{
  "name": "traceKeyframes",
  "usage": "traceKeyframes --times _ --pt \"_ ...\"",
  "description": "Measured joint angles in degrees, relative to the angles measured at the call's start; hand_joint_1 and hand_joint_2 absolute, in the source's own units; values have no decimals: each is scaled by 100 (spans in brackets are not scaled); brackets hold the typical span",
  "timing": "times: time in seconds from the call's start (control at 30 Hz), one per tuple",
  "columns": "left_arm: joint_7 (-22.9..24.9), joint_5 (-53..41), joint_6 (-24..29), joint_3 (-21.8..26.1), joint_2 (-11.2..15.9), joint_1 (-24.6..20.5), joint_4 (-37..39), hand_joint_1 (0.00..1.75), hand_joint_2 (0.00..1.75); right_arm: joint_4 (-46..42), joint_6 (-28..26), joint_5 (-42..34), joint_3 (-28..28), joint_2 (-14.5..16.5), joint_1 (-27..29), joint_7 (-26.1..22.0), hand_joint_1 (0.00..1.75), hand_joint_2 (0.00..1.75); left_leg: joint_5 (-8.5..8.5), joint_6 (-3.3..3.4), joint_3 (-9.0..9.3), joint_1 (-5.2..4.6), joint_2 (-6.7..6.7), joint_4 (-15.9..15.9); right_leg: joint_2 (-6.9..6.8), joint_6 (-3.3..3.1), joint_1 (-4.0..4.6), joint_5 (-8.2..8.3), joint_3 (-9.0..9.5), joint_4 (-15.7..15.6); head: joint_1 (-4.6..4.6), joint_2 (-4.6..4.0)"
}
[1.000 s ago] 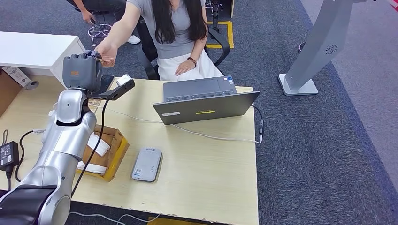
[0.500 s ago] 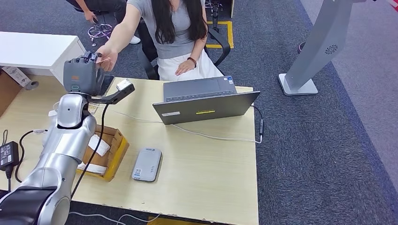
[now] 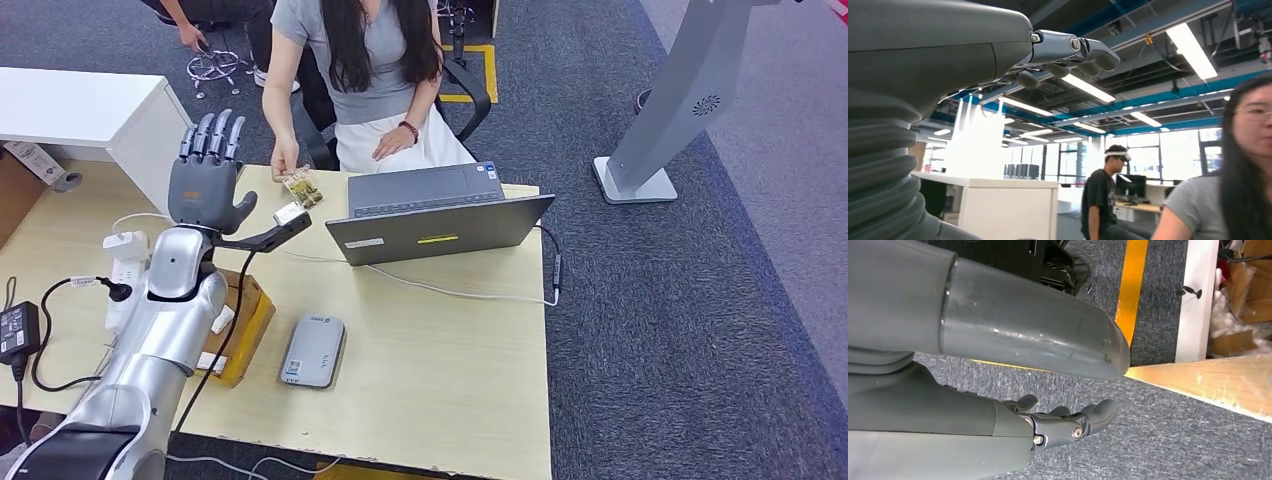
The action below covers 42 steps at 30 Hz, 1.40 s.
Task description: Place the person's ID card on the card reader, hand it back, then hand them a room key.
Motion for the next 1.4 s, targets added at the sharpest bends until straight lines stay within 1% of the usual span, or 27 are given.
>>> traceKeyframes --times 0.1,0.23,0.3,0.4,0.5,0.6,0.73,0.8,1.03,1.2,1.3,1.4 --pt "-67 89 -191 -180 -130 386 -582 0 175 3 -36 -48 -18 0 4 -43 0 0 -2 1 -1 -1 0 0 0 1 -1 -1 0 -1 1 0" --pt "-130 212 -354 -642 -160 1195 -1813 0 175 3 -56 -160 -112 0 16 -135 0 0 -7 4 -3 -2 0 0 -1 4 -2 -5 -1 -2 0 0" --pt "-110 236 -335 -911 -107 1665 -2488 0 175 3 -66 -213 -178 0 25 -192 0 0 -13 7 -5 -2 1 0 1 5 -2 -9 -2 -2 0 0" --pt "-76 256 -251 -1226 52 2318 -3358 0 175 3 -88 -272 -280 -1 35 -272 0 0 -20 8 -5 -2 4 -1 4 5 -2 -15 -5 -2 -1 0" --pt "-68 266 -211 -1380 193 2754 -3903 0 175 3 -107 -286 -347 -2 40 -298 0 0 -22 7 -5 -1 0 -1 -1 6 -2 -19 -6 -3 0 0" --pt "-65 269 -191 -1433 275 2954 -4213 0 175 3 -113 -287 -396 -2 40 -303 0 0 -21 7 -5 -1 -1 -1 -4 5 -1 -19 -4 -2 0 0" --pt "-78 258 -168 -1483 343 3095 -4440 0 175 3 -120 -294 -430 -2 40 -310 0 0 -18 7 -4 -1 0 -1 -5 6 -1 -17 1 -1 1 0" --pt "-114 240 -124 -1496 385 3236 -4570 0 175 3 -128 -322 -452 -2 41 -330 0 0 -19 7 -1 -1 1 -1 -2 6 -2 -17 4 -1 1 0" --pt "-248 143 108 -1583 630 4222 -5087 0 175 3 -139 -404 -595 -22 61 -409 0 0 -28 8 -3 -2 2 -1 0 11 -2 -29 0 -3 0 0" --pt "-80 281 49 -1587 873 4831 -5240 0 175 1 -150 -459 -698 -47 55 -429 0 0 -31 6 -3 -1 1 -3 -2 11 -2 -33 0 -2 -1 0" --pt "-46 317 48 -1587 1007 5063 -5295 0 175 -1 -150 -464 -733 -63 50 -430 0 0 -31 6 -2 -1 -1 -3 -5 10 -1 -33 1 -2 0 0" --pt "-36 336 48 -1587 1076 5176 -5342 0 175 -1 -150 -464 -756 -74 49 -432 0 0 -30 6 -2 -1 -1 -3 -7 11 -1 -33 3 -2 1 0"
